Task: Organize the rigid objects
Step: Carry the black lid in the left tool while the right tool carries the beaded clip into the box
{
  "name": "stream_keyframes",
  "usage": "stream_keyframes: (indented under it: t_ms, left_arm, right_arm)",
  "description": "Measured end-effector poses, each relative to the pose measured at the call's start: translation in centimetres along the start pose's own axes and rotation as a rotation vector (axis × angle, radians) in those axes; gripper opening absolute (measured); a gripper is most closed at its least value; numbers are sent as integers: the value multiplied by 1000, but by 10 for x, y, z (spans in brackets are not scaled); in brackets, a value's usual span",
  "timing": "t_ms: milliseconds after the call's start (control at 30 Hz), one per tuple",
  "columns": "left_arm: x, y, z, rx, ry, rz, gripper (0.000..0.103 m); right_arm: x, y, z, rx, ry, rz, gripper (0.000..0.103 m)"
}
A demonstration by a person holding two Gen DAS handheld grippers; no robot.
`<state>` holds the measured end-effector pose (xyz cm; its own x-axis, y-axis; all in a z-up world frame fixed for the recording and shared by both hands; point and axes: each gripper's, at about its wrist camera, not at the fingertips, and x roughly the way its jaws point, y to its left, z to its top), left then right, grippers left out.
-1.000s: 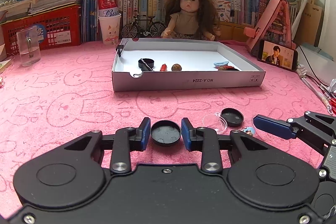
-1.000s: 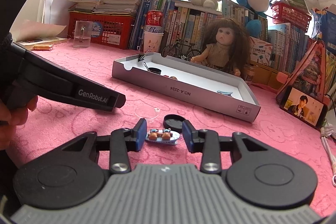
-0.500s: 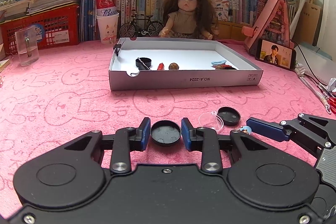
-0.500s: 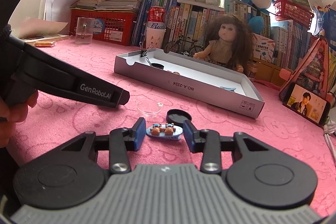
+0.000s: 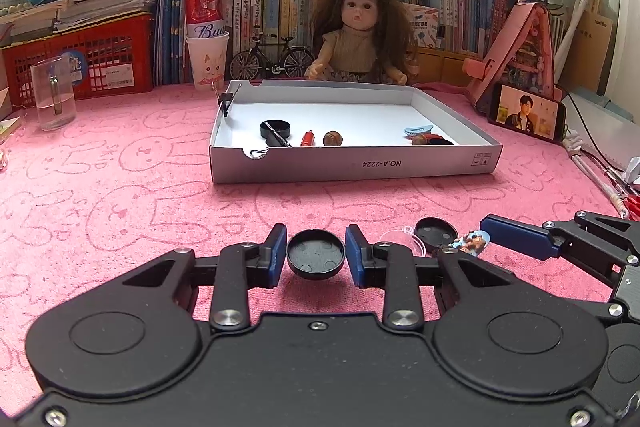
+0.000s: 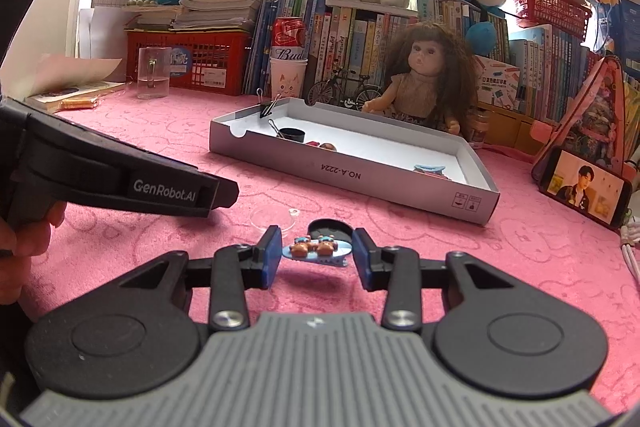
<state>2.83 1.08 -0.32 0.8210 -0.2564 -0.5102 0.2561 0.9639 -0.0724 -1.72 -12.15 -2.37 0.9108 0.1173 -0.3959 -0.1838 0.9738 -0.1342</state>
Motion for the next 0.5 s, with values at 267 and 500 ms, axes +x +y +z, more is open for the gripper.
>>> stream_keyframes:
  t_ms: [267, 500]
  left_arm:
    - [5, 1, 20, -9, -27, 5, 30]
    - [13, 5, 41, -21, -50, 6, 30]
  right_arm:
    - [9, -29, 18, 101, 0, -35, 45]
    - [21, -64, 33, 207, 15, -71, 44]
